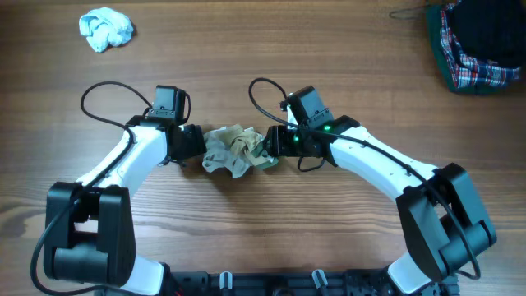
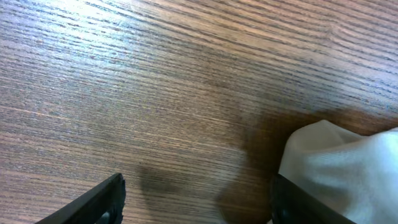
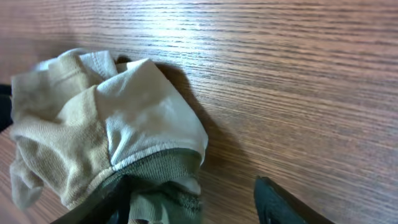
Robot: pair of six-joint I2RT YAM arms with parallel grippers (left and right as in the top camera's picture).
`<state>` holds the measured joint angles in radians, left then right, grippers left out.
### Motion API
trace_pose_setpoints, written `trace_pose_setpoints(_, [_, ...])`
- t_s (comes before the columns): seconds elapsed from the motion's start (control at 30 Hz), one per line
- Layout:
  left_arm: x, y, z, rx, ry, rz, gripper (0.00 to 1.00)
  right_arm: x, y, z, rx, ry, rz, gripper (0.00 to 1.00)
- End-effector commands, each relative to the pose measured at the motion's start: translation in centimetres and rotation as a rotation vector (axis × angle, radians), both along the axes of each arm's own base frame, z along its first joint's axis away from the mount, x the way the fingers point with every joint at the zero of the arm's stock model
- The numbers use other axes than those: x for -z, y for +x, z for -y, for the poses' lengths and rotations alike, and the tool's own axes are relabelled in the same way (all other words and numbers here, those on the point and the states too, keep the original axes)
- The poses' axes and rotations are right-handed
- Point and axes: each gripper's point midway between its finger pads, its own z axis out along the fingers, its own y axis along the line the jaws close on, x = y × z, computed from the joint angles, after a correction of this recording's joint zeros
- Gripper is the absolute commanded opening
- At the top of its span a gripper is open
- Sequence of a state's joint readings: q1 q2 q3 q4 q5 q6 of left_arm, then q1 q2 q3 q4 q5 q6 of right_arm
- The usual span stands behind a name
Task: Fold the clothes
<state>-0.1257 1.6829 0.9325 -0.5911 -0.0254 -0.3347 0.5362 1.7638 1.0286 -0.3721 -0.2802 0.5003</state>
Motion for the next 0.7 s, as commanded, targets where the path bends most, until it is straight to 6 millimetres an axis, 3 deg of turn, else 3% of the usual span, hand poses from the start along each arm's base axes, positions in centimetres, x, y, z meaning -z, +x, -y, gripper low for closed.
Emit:
trace_pose_setpoints(0.0, [-1.0, 0.9, 0.1, 0.013, -0.006, 0.039, 0.74, 0.9, -0.6, 0.0, -0.102, -0.024, 0.020, 0.60])
trace_pose_setpoints(0.17, [-1.0, 0.9, 0.1, 0.013, -0.006, 0.038, 0.74, 1.2, -1.0, -0.8, -0.188, 0.000, 0.031, 0.61])
trace_pose_setpoints(0.3, [-1.0, 0.9, 0.1, 0.013, -0.006, 0.038, 0.74, 3.2, -2.1, -1.6, -0.271, 0.021, -0.013, 0.65])
trace_pose_setpoints(0.43, [-1.0, 0.9, 0.1, 0.013, -0.006, 0.039, 0.74, 3.3, -1.6, -2.4, -0.298, 0.058, 0.019, 0.64])
trace_pose_setpoints(0.57, [-1.0, 0.9, 0.1, 0.013, -0.006, 0.039, 0.74, 1.3, -0.4, -4.3, -0.304, 0.160, 0.068, 0.39])
trace_pose_setpoints(0.67, [-1.0, 0.9, 0.1, 0.013, -0.006, 0.038, 0.74, -0.5, -0.1, -5.4, -0.329, 0.219, 0.083, 0.10])
